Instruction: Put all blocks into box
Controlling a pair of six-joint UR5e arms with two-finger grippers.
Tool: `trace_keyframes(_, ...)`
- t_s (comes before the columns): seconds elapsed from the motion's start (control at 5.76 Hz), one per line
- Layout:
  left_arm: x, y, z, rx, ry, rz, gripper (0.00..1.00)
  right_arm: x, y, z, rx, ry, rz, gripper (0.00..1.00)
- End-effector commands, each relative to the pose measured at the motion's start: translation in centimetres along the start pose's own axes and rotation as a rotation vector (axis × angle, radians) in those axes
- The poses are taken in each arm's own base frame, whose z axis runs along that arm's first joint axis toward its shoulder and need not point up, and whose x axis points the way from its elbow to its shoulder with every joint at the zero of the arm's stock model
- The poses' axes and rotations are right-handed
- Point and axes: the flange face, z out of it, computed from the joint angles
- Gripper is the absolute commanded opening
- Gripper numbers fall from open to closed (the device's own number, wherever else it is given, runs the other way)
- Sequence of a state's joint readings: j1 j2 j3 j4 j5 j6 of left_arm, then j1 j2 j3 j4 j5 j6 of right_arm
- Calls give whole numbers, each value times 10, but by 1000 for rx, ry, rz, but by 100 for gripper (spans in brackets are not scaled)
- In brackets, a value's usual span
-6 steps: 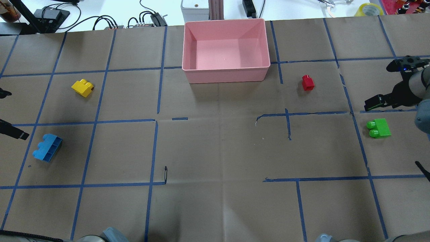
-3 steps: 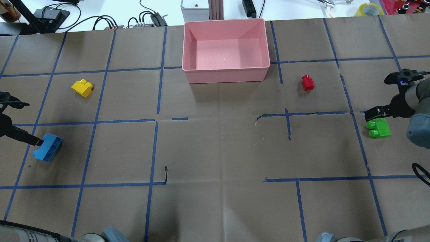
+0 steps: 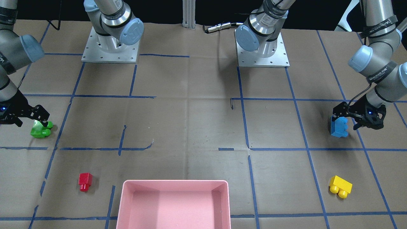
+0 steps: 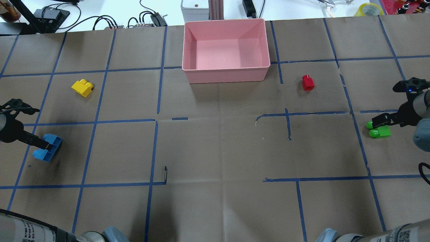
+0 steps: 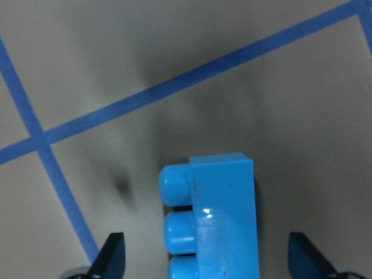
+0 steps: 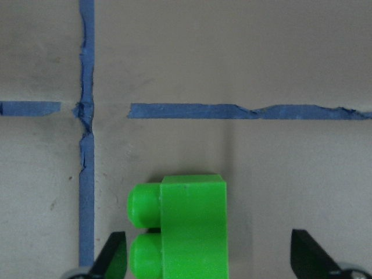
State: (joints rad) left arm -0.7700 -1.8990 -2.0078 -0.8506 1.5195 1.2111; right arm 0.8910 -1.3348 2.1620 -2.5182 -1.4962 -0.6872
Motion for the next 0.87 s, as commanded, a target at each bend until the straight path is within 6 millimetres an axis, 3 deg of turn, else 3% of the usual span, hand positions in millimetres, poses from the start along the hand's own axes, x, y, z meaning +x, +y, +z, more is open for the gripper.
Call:
trace_keyframes(0.0,-4,-1,18,-4,9,3,99,-3,5,6,-9,-12,2,99)
trace_keyframes(0.35,-4,-4,19,1,0,8,97,-8,5,20,-16,-23,-6,99)
trace_keyframes(0.52,-4,-5,19,1,-1,10,90,-7,4,21,-9,-17,-7,99)
trace_keyframes(0.69,-3,-7,19,1,-1,13,83,-8,4,21,-4,-23,-6,87)
